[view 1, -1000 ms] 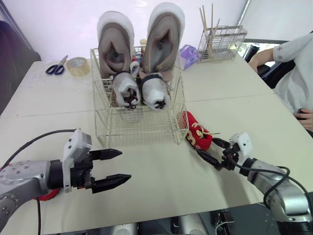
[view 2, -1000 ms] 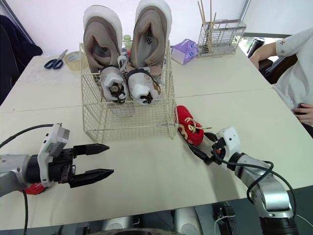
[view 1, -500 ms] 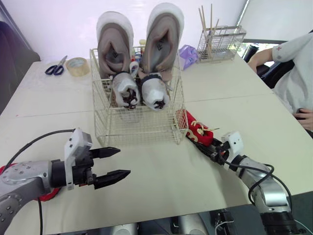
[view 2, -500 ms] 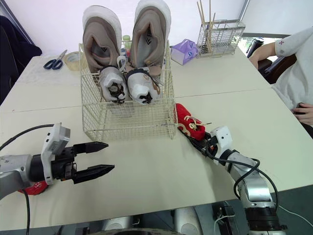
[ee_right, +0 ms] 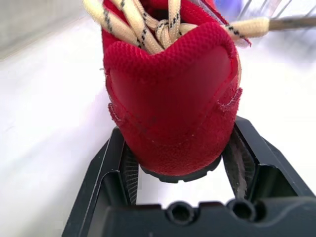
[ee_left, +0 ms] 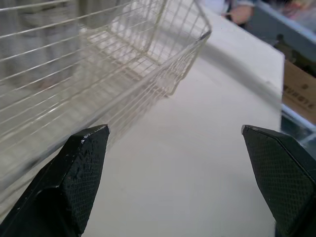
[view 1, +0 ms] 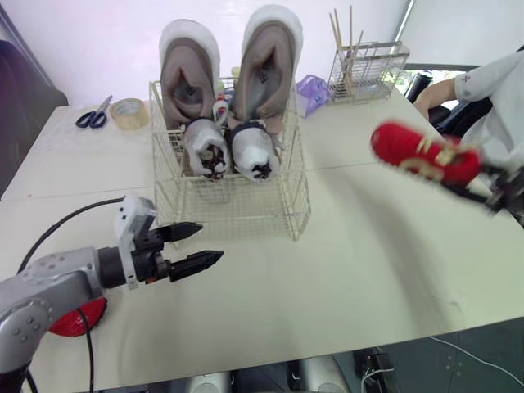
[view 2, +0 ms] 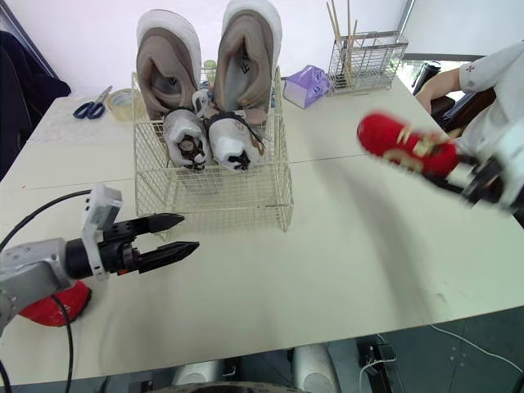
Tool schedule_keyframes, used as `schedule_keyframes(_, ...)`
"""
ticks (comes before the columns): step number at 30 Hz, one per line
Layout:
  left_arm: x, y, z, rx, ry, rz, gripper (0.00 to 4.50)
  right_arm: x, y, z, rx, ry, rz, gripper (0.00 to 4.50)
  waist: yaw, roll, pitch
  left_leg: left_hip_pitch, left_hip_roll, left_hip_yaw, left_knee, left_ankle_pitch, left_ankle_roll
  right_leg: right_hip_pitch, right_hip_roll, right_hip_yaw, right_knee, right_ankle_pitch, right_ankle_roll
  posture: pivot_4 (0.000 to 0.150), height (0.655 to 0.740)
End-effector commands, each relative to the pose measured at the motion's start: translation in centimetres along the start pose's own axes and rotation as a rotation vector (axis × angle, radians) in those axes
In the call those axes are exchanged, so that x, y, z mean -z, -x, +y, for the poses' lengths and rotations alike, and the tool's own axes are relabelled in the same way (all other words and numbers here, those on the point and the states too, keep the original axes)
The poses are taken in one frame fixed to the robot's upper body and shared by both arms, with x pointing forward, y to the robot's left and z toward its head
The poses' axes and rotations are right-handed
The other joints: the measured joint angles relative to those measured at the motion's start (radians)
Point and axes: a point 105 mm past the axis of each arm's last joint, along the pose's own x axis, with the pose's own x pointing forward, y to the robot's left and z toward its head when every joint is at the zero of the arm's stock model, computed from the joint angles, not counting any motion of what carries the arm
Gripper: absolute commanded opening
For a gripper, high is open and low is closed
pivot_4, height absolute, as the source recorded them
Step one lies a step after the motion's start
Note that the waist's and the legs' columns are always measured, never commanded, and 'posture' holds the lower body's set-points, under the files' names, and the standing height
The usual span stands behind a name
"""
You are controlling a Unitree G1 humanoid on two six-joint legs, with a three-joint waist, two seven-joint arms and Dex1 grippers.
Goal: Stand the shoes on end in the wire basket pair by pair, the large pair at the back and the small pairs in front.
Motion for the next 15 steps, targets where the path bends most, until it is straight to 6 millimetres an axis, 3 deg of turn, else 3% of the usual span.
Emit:
schedule_keyframes(1,-1.3,0.0,0.3,0.033,0.012,-0.014,4.5,-5.1,0.4,-1.3,-0.052,0.021,-0.136,1.96,-0.002,-0.003,0.0,0.002,0.001,-0.002,0.0,0.0,0.0,0.003,0.002,-0.001,0.0,-0.002,-0.003,0.15,0.74)
schedule_keyframes(3,-1.8,0.2,0.2,0.07,0.022,-0.026,4.5,-9.5,0.4,-1.7,-0.094,0.074,-0.242,1.96,-0.012,0.0,0.002,0.002,0.002,-0.002,-0.001,0.0,0.0,0.002,0.003,-0.001,0.0,-0.002,-0.003,0.15,0.74)
schedule_keyframes(7,-1.5,1.3,0.0,0.034,0.012,0.009,4.5,-15.1,-0.3,-0.5,-0.241,0.13,-0.421,1.96,-0.017,0.001,0.005,-0.002,0.002,0.0,-0.001,0.0,0.0,-0.002,0.001,0.0,0.0,-0.002,-0.003,0.15,0.74)
schedule_keyframes(11,-1.4,2.6,-1.7,0.073,0.032,0.001,4.5,-18.3,-1.9,3.1,-0.493,0.172,-0.523,1.96,-0.022,-0.002,0.007,-0.004,0.002,0.001,-0.001,-0.001,0.001,-0.004,0.0,0.0,0.0,-0.002,-0.002,0.15,0.74)
schedule_keyframes(15,-0.8,3.6,-3.2,0.074,0.038,0.014,4.5,-19.0,-3.2,6.6,-0.713,0.263,-0.533,1.96,-0.017,-0.002,0.007,-0.004,0.001,0.002,-0.001,-0.001,0.0,-0.004,-0.002,0.0,0.0,-0.002,-0.002,0.15,0.74)
